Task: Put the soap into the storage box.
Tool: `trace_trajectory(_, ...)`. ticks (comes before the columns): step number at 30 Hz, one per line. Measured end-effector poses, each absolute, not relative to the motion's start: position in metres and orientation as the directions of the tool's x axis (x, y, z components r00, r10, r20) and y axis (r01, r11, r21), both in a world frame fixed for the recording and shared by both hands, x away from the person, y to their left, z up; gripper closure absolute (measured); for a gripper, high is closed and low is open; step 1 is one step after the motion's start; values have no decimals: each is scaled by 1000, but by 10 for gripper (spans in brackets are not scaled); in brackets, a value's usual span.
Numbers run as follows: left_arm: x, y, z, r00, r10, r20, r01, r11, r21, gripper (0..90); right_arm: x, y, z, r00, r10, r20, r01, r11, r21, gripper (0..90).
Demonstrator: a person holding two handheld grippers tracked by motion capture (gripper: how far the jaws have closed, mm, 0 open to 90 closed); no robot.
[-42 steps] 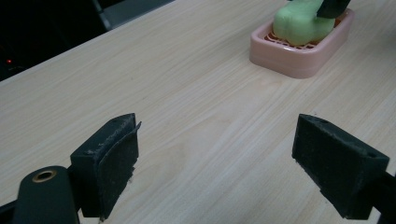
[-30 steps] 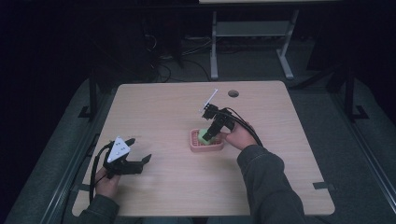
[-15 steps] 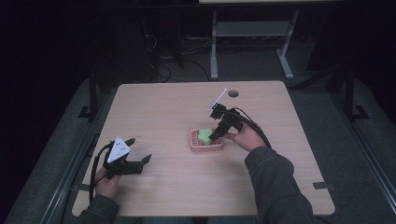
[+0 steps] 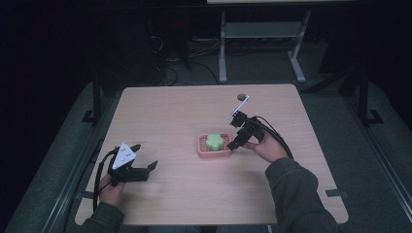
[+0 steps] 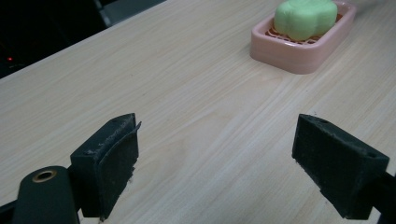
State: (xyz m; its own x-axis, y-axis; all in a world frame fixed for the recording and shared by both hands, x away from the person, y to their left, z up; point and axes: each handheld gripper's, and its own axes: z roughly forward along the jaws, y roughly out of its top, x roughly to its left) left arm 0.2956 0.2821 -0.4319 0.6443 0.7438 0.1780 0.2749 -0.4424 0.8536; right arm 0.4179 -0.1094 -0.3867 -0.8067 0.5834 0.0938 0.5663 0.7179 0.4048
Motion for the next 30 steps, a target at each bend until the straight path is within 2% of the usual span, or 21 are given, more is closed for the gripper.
trace_trajectory(30,295,281,-432,644,744,177,278,-443,853,141,386,-151,-395,-788,606,108,593,700,399,269)
